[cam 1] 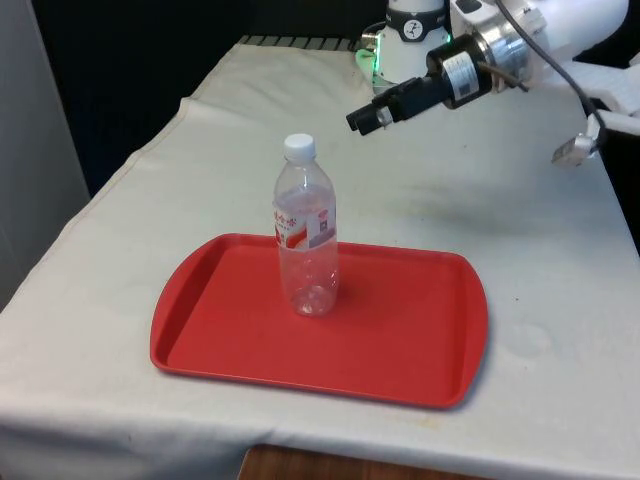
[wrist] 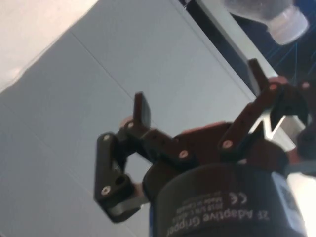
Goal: Place the bottle upright on the tray.
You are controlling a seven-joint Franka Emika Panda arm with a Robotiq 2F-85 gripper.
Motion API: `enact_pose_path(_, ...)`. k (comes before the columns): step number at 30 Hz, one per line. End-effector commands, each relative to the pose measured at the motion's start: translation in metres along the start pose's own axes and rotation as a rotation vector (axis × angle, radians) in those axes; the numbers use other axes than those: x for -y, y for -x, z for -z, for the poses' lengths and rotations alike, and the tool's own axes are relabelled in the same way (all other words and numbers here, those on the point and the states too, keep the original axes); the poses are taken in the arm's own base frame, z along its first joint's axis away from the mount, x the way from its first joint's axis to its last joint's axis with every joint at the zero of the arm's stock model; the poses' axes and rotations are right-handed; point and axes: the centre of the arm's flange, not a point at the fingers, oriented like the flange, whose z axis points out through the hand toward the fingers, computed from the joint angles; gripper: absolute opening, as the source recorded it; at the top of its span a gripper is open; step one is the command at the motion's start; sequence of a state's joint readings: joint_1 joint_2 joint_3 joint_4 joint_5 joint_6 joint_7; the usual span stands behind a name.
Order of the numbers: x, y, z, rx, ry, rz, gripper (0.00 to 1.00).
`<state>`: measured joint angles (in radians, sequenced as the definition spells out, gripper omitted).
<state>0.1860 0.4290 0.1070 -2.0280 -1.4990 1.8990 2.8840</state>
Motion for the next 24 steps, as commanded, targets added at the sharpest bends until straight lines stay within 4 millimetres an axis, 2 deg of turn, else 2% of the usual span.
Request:
enact_pose_path(1, -0.0036, 0.0021, 0.0001, 0.017, -0.009, -0.021, 1.0)
enact_pose_path(2, 0.0012, -0.0006, 0.0001, 0.004, 0.001, -0.002, 1.0)
enact_pose_path(5, -0.0054, 0.0016, -0.0014, 0.026, 0.0, -0.022, 1.0)
enact_pose_path(24, -0.0059, -0.0023, -0.0021, 0.023, 0.028, -0.009, 1.0)
